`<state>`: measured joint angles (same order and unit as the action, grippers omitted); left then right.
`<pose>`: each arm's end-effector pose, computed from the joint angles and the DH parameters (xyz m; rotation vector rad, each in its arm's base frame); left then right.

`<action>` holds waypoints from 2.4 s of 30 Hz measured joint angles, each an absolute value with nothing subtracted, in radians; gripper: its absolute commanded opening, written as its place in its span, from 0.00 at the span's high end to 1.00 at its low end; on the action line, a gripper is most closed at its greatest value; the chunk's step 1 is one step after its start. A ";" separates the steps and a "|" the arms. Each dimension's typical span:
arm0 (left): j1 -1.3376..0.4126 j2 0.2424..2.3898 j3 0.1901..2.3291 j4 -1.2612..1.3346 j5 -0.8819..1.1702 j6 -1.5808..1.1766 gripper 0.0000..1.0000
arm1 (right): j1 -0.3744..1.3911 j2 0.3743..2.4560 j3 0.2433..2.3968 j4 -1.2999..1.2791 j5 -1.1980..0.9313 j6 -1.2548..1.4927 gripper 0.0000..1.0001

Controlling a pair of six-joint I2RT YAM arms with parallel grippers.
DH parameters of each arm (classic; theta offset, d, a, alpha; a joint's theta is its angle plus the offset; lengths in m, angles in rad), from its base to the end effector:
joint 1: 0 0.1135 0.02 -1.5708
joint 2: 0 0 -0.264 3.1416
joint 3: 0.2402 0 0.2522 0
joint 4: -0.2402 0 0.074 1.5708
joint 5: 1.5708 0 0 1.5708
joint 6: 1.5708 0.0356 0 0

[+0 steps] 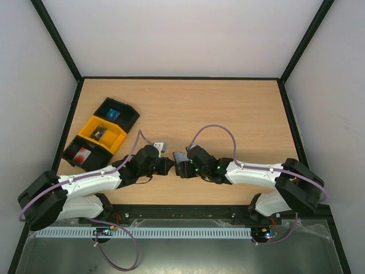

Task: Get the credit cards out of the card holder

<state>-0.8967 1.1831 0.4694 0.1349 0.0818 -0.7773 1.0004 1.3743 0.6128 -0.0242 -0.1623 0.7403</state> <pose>0.1452 -0.1864 0.1830 0.1915 2.3350 -1.0055 0.1379 0.2256 0.1696 -0.4224 2.5571 0.9557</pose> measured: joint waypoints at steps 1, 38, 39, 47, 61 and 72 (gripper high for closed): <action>-0.897 1.182 0.468 0.133 0.077 -0.777 0.97 | 1.002 1.383 0.616 -0.019 -0.158 0.737 0.39; -0.897 1.144 0.427 0.040 0.134 -0.658 0.97 | 1.003 1.326 0.527 0.004 -0.100 0.745 0.38; -0.897 1.130 0.427 0.027 0.122 -0.658 0.97 | 1.003 1.327 0.526 0.005 -0.093 0.748 0.41; -0.897 1.096 0.427 -0.008 0.063 -0.661 0.95 | 1.003 1.350 0.464 0.051 -0.039 0.833 0.54; -0.896 1.131 0.439 -0.029 0.039 -0.661 0.96 | 1.003 1.151 0.382 0.049 -0.044 0.909 0.46; -0.896 1.131 0.439 -0.025 0.052 -0.662 0.97 | 1.006 1.276 0.497 0.069 -0.104 0.845 0.35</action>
